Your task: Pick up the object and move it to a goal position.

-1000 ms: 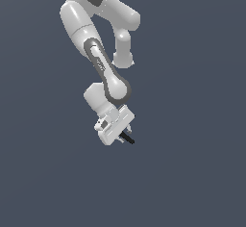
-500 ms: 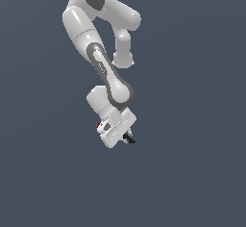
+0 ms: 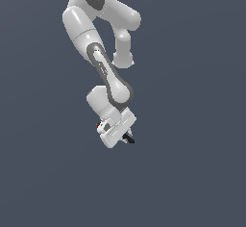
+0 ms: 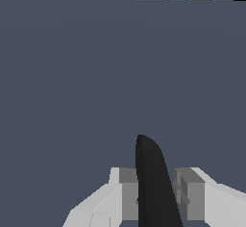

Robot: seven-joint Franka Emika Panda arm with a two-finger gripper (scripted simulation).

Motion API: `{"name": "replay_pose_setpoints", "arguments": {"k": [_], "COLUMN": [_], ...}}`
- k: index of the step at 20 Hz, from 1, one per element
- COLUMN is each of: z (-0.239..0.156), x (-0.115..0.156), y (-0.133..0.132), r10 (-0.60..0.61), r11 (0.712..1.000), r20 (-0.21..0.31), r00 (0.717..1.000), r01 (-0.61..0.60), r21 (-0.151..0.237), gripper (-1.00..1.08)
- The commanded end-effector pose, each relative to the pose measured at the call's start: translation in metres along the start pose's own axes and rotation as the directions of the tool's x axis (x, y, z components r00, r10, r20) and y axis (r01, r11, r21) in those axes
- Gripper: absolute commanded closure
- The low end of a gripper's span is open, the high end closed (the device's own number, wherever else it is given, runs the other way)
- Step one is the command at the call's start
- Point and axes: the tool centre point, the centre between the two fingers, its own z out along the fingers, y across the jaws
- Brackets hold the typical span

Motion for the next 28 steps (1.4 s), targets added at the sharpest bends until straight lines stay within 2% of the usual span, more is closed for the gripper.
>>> {"name": "replay_pose_setpoints", "arguments": {"k": [1, 8, 21, 28], "z": [0.002, 0.017, 0.068, 0.086], "x": [0.003, 0.022, 0.088, 0.111], "y": [0.0, 0.007, 0.033, 0.042], "r10": [-0.001, -0.001, -0.002, -0.002], "r11": [1.0, 1.0, 1.0, 1.0], "r20": [-0.001, -0.001, -0.001, 0.0], "r00": [1.0, 1.0, 1.0, 1.0], "r01": [0.001, 0.001, 0.002, 0.002], "r21": [0.001, 0.001, 0.0, 0.001], "gripper": [1.08, 1.08, 1.08, 1.08]}}
